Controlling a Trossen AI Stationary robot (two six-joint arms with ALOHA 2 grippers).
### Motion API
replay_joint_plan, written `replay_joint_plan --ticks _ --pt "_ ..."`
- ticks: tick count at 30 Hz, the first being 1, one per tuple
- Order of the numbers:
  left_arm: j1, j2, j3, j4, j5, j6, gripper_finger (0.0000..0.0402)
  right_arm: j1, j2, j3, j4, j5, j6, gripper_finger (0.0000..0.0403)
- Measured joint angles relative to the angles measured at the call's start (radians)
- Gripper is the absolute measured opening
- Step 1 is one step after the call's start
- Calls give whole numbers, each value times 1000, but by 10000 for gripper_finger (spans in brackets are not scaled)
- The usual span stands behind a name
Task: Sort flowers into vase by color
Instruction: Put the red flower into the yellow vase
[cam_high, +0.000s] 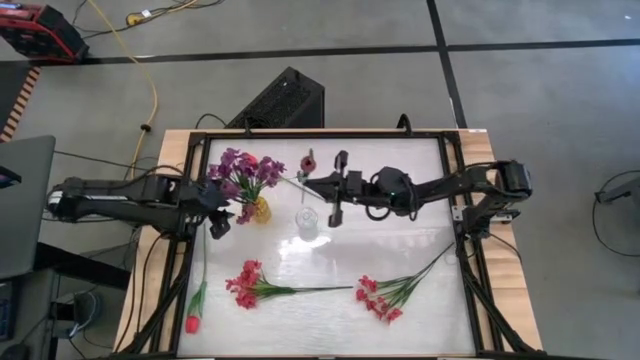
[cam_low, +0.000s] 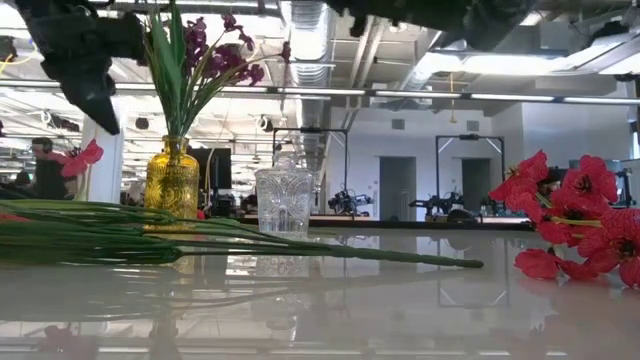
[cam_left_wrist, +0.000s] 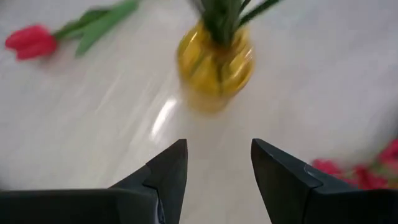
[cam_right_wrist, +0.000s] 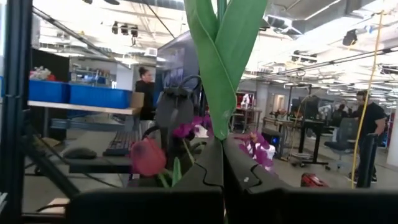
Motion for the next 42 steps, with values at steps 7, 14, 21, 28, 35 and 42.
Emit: replay_joint_plan --ticks 7,14,21,28,35,42 --pt "0 208 -14 42 -1 76 166 9 -73 -186 170 2 11 15" --pt "0 414 -11 141 -52 174 166 40 -102 -279 269 3 16 15" --pt "-1 464 -9 183 -81 176 166 65 -116 -284 248 3 14 15" --pt "-6 377 -10 170 -85 170 166 61 -116 -284 226 3 11 15" --pt "0 226 -10 167 -92 173 166 61 -115 -284 231 3 11 15" --pt "22 86 -10 165 -92 173 166 61 -115 -284 239 4 15 15"
